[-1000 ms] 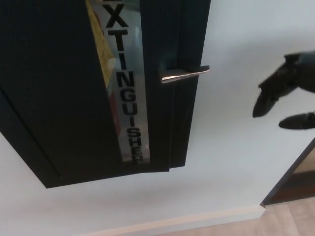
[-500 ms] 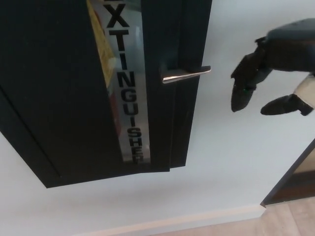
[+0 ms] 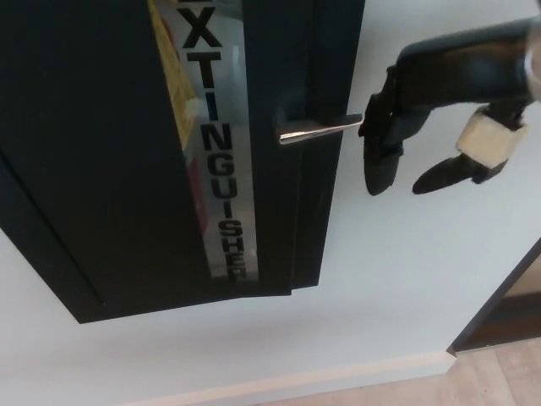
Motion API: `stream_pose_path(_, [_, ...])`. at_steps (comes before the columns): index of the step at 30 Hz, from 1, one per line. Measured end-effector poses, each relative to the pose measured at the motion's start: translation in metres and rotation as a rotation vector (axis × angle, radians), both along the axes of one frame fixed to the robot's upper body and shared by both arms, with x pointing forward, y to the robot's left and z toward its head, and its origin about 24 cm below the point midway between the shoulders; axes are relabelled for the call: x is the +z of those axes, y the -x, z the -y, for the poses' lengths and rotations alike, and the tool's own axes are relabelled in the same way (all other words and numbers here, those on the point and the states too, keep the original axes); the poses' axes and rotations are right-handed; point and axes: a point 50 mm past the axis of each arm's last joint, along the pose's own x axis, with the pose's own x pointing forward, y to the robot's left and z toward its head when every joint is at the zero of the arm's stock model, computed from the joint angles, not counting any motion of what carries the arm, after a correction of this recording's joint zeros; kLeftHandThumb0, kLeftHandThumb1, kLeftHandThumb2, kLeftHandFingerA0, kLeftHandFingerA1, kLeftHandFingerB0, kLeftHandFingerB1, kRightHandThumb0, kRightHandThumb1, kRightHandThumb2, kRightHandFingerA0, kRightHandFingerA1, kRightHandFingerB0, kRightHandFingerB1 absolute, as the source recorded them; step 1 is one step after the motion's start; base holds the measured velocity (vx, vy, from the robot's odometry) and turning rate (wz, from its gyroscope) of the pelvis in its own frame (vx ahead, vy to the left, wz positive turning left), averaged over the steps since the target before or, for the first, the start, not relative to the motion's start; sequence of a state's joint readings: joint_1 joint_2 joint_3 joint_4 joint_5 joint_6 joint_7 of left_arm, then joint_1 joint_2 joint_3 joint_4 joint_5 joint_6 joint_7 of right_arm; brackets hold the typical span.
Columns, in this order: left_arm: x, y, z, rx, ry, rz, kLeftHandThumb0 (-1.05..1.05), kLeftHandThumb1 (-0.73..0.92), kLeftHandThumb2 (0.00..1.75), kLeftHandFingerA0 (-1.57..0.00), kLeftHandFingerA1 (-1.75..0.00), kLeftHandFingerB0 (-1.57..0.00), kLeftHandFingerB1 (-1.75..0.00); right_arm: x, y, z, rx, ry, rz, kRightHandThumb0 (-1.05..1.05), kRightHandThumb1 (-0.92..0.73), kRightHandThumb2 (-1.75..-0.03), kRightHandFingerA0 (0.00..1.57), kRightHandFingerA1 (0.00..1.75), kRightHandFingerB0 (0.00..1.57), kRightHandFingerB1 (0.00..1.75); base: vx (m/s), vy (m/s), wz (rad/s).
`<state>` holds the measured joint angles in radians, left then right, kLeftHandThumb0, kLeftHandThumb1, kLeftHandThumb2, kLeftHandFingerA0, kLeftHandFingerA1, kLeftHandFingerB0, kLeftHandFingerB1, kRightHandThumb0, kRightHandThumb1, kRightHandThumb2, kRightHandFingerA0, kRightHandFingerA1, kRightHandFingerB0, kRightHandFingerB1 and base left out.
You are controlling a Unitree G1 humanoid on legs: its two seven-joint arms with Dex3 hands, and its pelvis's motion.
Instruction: The robot walks towards the fire extinguisher and use its right hand to push the door to the left and open it
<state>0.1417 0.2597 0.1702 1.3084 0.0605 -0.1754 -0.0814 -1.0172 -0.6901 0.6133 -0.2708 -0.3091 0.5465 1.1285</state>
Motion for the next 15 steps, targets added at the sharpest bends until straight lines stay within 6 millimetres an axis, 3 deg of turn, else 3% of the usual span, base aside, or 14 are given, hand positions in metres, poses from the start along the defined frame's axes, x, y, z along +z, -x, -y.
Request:
stream_pose_path(8, [0.0, 0.007, 0.0, 0.011, 0.009, -0.013, -0.57, 0.55, 0.57, -0.29, -0.5, -0.33, -0.34, -0.01, -0.017, -0.001, -0.073, 0.055, -0.034, -0.53, -0.65, -0.59, 0.67, 0.75, 0.5, 0.46, 0.0, 0.0, 0.0])
stream_pose_path(9, [0.0, 0.007, 0.0, 0.012, 0.01, -0.013, -0.62, 0.43, 0.8, -0.28, -0.59, -0.26, -0.47, -0.01, -0.019, -0.002, -0.078, 0.06, -0.033, -0.63, -0.64, -0.59, 0.65, 0.63, 0.5, 0.44, 0.0, 0.0, 0.0])
stream_pose_path(14, [-0.001, 0.008, 0.002, 0.014, 0.018, -0.011, -0.6, 0.43, 0.79, -0.31, -0.6, -0.28, -0.47, -0.008, -0.027, -0.008, -0.086, 0.078, -0.022, -0.68, -0.63, -0.59, 0.63, 0.66, 0.47, 0.45, 0.0, 0.0, 0.0])
stream_pose_path(15, [-0.002, 0.007, 0.004, 0.013, 0.022, -0.007, -0.56, 0.55, 0.57, -0.36, -0.57, -0.34, -0.36, -0.007, -0.029, -0.01, -0.086, 0.083, -0.018, -0.67, -0.62, -0.59, 0.63, 0.66, 0.47, 0.45, 0.0, 0.0, 0.0])
